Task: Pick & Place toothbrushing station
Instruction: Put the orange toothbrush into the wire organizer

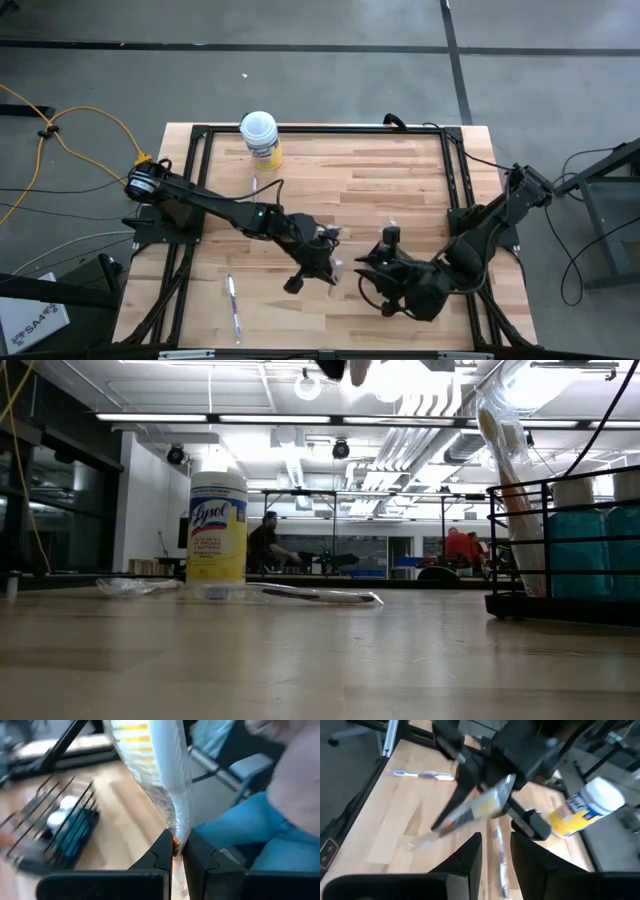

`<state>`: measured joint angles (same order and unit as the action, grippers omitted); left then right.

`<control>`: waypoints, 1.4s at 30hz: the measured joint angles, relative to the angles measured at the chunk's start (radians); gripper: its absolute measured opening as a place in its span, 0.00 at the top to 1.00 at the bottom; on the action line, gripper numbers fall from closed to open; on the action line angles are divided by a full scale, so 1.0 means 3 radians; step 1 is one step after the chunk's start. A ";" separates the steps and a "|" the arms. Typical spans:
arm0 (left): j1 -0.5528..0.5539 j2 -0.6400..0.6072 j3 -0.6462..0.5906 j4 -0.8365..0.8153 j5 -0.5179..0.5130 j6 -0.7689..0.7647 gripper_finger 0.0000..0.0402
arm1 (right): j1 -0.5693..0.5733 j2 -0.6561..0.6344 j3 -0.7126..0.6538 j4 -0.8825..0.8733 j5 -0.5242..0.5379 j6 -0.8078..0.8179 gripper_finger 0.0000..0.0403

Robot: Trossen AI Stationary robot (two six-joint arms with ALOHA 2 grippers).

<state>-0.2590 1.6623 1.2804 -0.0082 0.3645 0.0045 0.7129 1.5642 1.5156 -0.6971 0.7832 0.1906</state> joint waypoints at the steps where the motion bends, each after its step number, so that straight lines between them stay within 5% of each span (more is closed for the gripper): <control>1: 0.0010 0.0000 0.0000 0.0056 0.0077 0.0002 0.97 | -0.0016 0.0000 0.0000 0.0001 -0.0061 0.0005 0.77; 25: 0.0046 0.0013 -0.0003 0.0106 0.0300 0.0441 0.97 | -0.0311 0.0004 0.0000 0.0374 -0.0650 -0.0106 0.77; 42: 0.0050 0.0015 -0.0003 -0.0043 0.0158 0.0551 0.97 | -0.0452 0.0005 0.0000 0.0606 -0.0986 -0.0126 0.77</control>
<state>-0.2441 1.6669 1.2797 -0.0212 0.4118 0.1697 0.5772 1.5658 1.5154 -0.5154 0.4874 0.1529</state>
